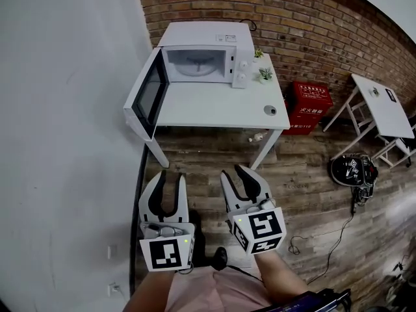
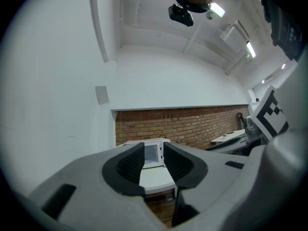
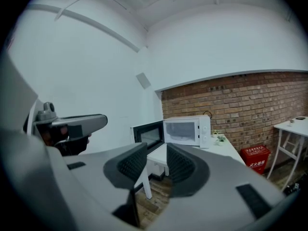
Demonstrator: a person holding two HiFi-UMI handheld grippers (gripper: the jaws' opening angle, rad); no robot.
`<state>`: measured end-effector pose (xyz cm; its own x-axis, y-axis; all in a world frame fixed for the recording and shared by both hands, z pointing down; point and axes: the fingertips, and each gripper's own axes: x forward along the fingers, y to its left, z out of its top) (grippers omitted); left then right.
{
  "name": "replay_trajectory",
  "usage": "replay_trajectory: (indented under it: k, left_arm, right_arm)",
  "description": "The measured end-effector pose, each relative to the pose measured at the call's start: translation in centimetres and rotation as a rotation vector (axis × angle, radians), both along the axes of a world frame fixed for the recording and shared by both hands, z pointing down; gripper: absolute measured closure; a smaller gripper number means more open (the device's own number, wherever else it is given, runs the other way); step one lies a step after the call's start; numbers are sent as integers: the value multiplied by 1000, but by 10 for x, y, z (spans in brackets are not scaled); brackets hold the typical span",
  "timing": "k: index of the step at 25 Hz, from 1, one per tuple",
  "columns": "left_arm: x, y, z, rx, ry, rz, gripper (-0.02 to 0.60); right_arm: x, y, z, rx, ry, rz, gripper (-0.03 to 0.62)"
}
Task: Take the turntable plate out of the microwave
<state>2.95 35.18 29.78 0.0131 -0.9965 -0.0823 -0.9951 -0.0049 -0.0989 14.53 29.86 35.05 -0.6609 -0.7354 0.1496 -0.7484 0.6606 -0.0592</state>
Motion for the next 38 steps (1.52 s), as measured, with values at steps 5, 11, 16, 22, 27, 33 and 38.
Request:
replay_trajectory:
  k: [5,11,16,22,27,33,38]
  left_arm:
    - [-23,-39,18,-21,22,17,462]
    - [-53,-110,38,-65,21,62,463]
    - [-77,-162,33,-50,23,93,468]
    - [-95,-212,10,-7,21,139,474]
    - [-103,-244,2,16,24,181,476]
    - [-111,-272,19,22,5,207,476]
    - [-108,-294,38,-36,50,216,476]
  right_arm:
    - [-22,-37,11,-12,12,15,461]
    - [-54,-103,23,-30,13,44,464]
    - [-75,-153,19,-30,13,77,468]
    - [-95,-199,-6,14,8,116,474]
    - [-104,-226,-13,31,8,154,476]
    - [-106,-248,1,12,29,184,477]
    - [-105,-273,14,-11,38,191,479]
